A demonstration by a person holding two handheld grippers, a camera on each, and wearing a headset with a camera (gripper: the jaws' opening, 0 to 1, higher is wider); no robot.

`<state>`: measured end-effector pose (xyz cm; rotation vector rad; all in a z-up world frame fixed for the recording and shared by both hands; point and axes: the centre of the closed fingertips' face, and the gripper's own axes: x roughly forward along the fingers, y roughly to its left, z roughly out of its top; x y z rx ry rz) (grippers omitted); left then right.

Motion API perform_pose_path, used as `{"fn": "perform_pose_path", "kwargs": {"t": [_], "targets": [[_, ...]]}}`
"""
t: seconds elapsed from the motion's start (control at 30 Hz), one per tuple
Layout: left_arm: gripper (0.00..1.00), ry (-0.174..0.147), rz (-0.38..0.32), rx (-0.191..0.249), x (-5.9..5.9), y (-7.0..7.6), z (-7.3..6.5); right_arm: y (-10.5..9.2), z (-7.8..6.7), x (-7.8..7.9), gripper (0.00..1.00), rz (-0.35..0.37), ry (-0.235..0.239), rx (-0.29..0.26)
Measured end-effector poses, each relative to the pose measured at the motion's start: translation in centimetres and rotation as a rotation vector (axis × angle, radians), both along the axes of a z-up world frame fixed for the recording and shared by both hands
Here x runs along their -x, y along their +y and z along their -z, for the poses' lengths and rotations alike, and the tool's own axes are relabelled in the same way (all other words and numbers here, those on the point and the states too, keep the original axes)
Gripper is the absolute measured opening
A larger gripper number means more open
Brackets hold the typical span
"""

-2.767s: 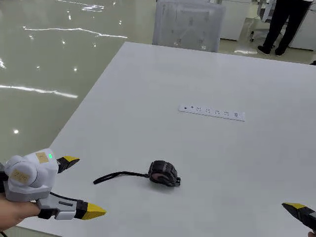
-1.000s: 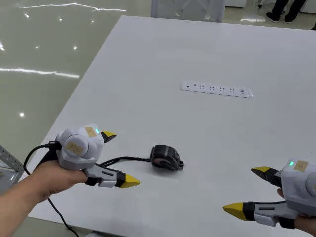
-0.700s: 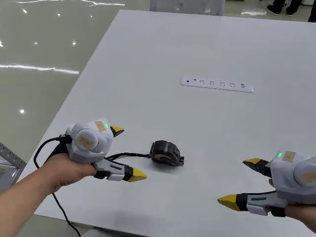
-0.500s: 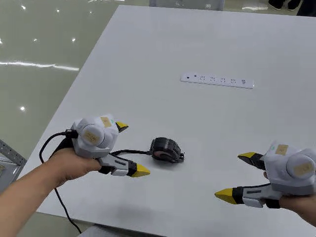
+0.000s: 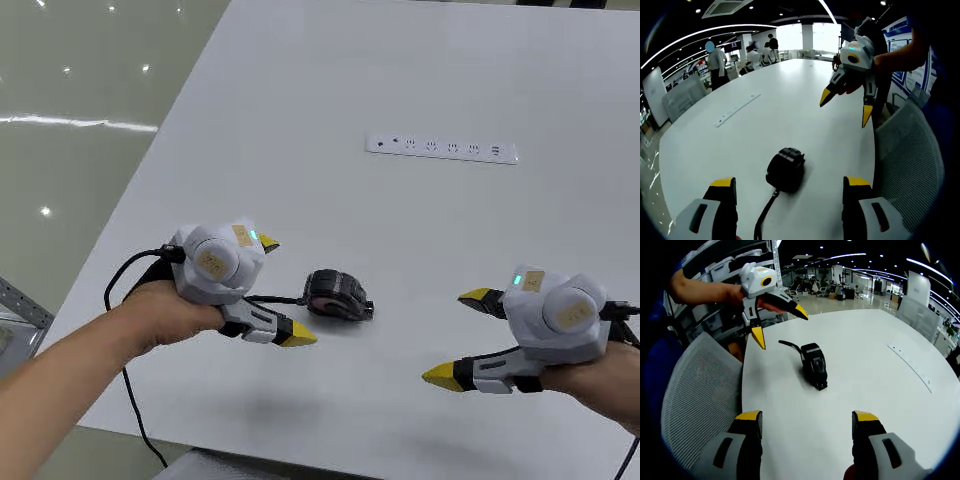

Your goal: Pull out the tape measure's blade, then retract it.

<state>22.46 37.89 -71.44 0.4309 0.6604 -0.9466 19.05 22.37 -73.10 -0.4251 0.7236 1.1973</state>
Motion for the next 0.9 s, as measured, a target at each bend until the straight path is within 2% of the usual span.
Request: {"fn": "perform_pose_path", "kwargs": {"t": [0.4, 0.63, 0.9], "targets": [[0.79, -0.001, 0.083, -0.054, -1.0, -1.1, 1.3, 2.2, 1.7, -1.0, 0.64, -0.078, -0.011, 0.016], [0.76, -0.002, 0.112, -0.076, -1.5, -1.5, 2.1, 3.0, 2.9, -1.7, 0.60, -0.127, -0.027, 0.041], [0.72, 0.001, 0.150, -0.102, -2.0, -2.1, 3.1, 4.3, 4.1, -2.7, 0.55, -0.171, -0.033, 0.042]]}}
